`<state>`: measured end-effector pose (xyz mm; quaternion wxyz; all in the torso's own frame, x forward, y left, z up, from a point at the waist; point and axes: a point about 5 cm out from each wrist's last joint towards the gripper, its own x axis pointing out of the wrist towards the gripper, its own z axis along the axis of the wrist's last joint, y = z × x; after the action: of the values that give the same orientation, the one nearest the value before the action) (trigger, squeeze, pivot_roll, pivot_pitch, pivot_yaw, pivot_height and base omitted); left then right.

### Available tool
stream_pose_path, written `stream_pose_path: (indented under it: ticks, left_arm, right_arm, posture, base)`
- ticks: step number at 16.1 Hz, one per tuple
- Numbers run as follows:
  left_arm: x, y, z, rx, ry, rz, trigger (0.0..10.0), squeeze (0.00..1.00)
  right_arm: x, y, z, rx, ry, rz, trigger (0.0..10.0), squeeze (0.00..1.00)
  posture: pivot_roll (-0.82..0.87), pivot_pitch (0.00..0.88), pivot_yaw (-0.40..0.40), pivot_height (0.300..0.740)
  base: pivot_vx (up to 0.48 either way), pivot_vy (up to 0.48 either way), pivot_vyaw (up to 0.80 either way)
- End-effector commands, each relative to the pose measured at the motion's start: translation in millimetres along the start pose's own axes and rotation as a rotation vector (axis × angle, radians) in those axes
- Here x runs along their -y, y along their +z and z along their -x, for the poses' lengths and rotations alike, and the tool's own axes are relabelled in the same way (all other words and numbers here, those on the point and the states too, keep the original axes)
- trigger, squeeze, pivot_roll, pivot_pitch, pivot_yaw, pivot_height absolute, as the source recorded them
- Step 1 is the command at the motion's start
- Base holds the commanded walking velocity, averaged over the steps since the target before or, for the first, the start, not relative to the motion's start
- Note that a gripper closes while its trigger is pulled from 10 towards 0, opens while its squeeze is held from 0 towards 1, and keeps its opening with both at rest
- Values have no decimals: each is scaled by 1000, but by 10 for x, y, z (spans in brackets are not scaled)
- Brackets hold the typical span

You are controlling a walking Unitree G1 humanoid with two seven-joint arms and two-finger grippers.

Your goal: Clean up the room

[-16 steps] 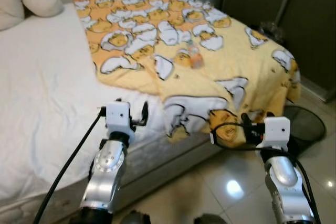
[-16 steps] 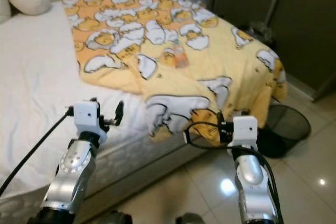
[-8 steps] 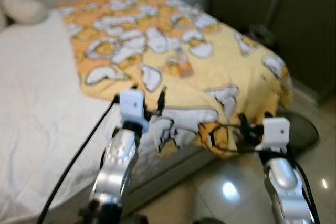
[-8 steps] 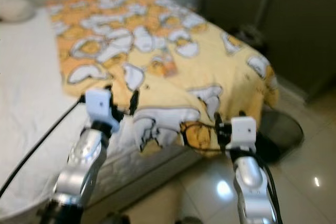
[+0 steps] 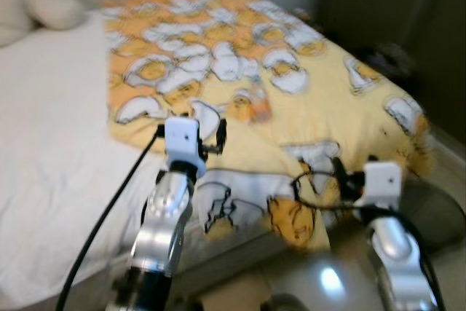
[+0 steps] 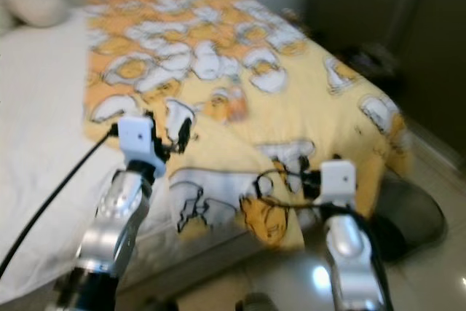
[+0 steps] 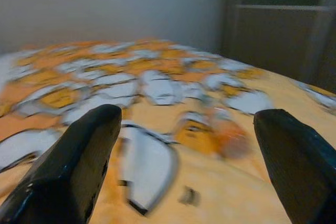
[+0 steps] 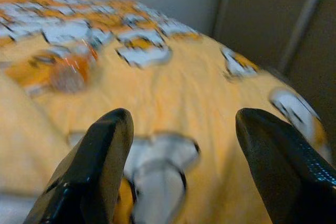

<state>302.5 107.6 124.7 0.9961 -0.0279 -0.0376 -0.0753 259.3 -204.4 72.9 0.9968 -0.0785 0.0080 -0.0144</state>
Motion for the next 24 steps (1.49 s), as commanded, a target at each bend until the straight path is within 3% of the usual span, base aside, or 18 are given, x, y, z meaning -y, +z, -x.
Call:
stream_pose_path:
  ticks: [1,6,7,8,12,14,19,24]
  left_arm:
    - [-110,-33,-28,-31,60,17,10000,0]
    - [-130,-65,-8,-38,61,-26,10000,0]
    - [-135,-63,-31,-44,71,-84,10000,0]
    - [-124,-52,-51,-42,65,-83,10000,0]
    - [-110,54,-71,15,22,-104,10000,0]
    - [-87,88,-89,34,-15,-155,10000,0]
    - [-119,122,-91,51,-19,-126,10000,0]
    - [-50,172,-118,73,-58,-140,10000,0]
  right_arm:
    - [-111,47,-55,15,30,-11,10000,90]
    - [-163,54,-55,17,50,-30,10000,208]
    - [-166,57,-61,20,43,-37,10000,145]
    - [-172,69,-72,24,42,-32,10000,125]
    - [-195,130,-135,50,29,-34,10000,122]
    - [-145,117,-157,33,-16,-71,10000,122]
    - [-145,138,-182,43,-22,-62,10000,122]
    - [-2,476,-637,62,-131,-152,10000,122]
  posture:
    - [-182,0,50,697]
    - [-184,0,56,697]
    - [-180,0,56,697]
    - [-178,0,58,697]
    - [-169,0,65,697]
    - [-167,0,69,697]
    - [-169,0,74,697]
    - [-164,0,80,697]
  base:
    - [349,-326,675]
    - [348,-326,653]
    - [0,0,0]
    - [0,0,0]
    - [0,0,0]
    - [0,0,0]
    - [384,0,0]
    - [480,0,0]
